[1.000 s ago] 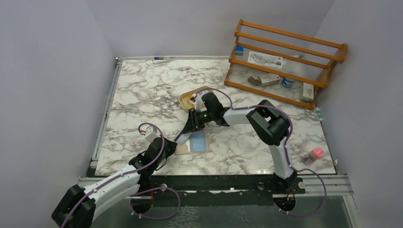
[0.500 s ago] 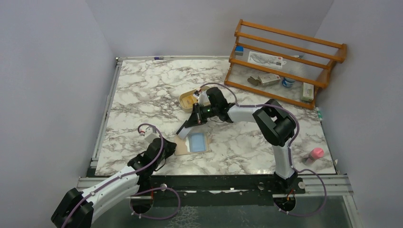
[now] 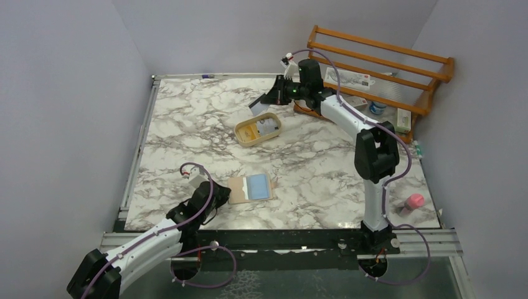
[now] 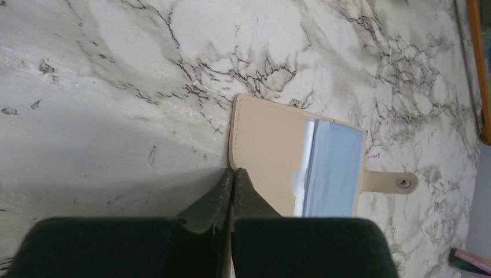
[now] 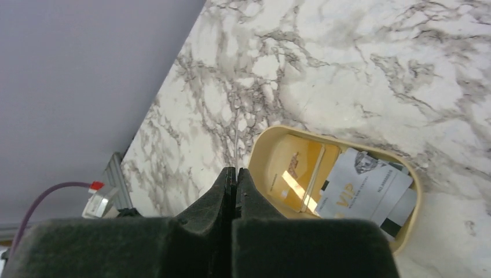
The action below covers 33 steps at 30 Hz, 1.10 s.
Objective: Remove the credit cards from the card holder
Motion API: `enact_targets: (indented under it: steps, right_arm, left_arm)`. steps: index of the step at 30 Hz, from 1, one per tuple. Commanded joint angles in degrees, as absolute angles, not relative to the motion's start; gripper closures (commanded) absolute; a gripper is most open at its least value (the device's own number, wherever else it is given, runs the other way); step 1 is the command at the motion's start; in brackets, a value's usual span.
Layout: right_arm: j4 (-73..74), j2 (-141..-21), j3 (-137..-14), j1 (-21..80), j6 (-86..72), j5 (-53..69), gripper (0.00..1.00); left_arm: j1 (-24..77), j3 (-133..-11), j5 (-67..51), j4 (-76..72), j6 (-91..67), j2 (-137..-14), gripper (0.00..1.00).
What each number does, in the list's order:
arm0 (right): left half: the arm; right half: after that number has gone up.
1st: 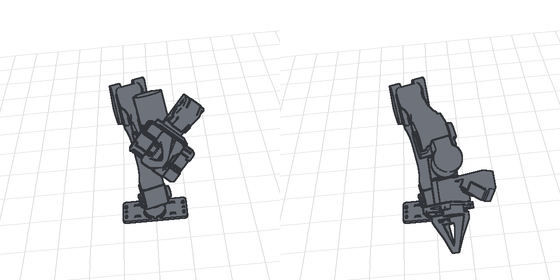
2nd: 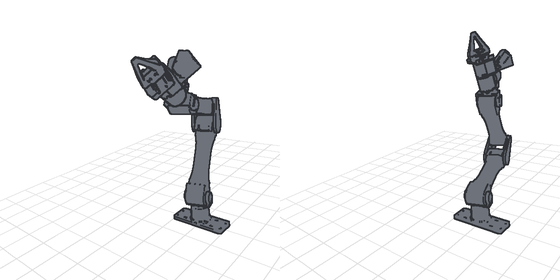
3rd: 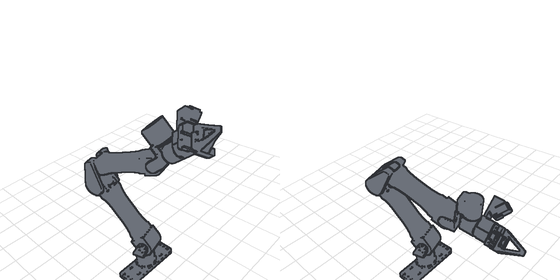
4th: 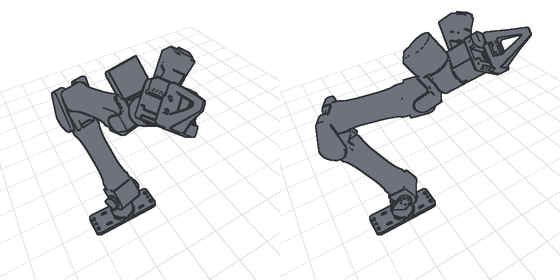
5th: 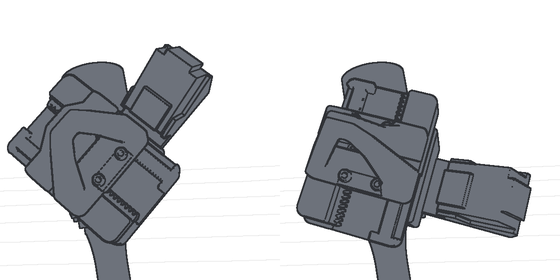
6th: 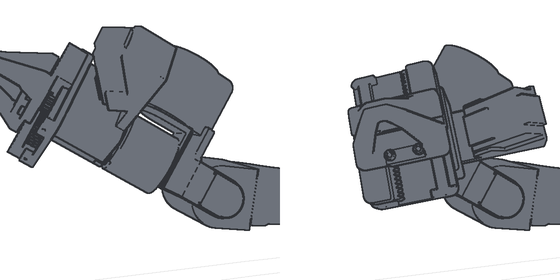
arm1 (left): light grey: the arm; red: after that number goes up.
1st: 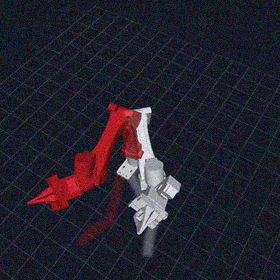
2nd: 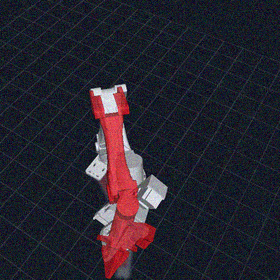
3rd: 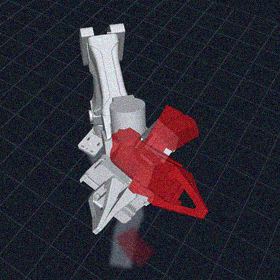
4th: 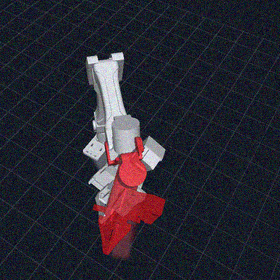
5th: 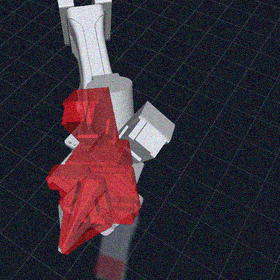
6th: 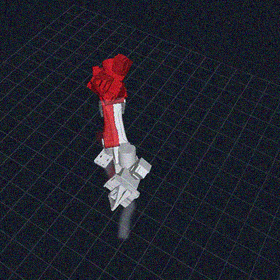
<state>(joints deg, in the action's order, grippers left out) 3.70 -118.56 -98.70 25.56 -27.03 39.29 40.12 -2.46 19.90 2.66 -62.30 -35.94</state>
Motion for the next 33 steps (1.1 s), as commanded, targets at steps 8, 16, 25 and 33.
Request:
enact_targets:
  steps: [8,16,25,33]
  right_arm:
    - [26.7,-129.4,-114.5,24.9,-9.9,32.5,0.99]
    - [35.7,-133.8,-125.1,24.3,3.6,39.1,0.94]
    - [53.0,-141.6,-141.3,23.6,20.5,42.2,0.81]
    - [56.4,-140.8,-141.9,23.6,25.2,41.3,0.89]
  left_arm:
    - [39.7,-1.2,18.0,4.2,-61.4,-35.1,1.00]
    - [39.8,-1.0,17.1,2.4,-61.2,-36.3,1.00]
    - [39.8,-3.2,16.0,2.1,-59.4,-39.6,1.00]
    - [39.8,-4.9,15.1,0.4,-58.1,-43.8,1.00]
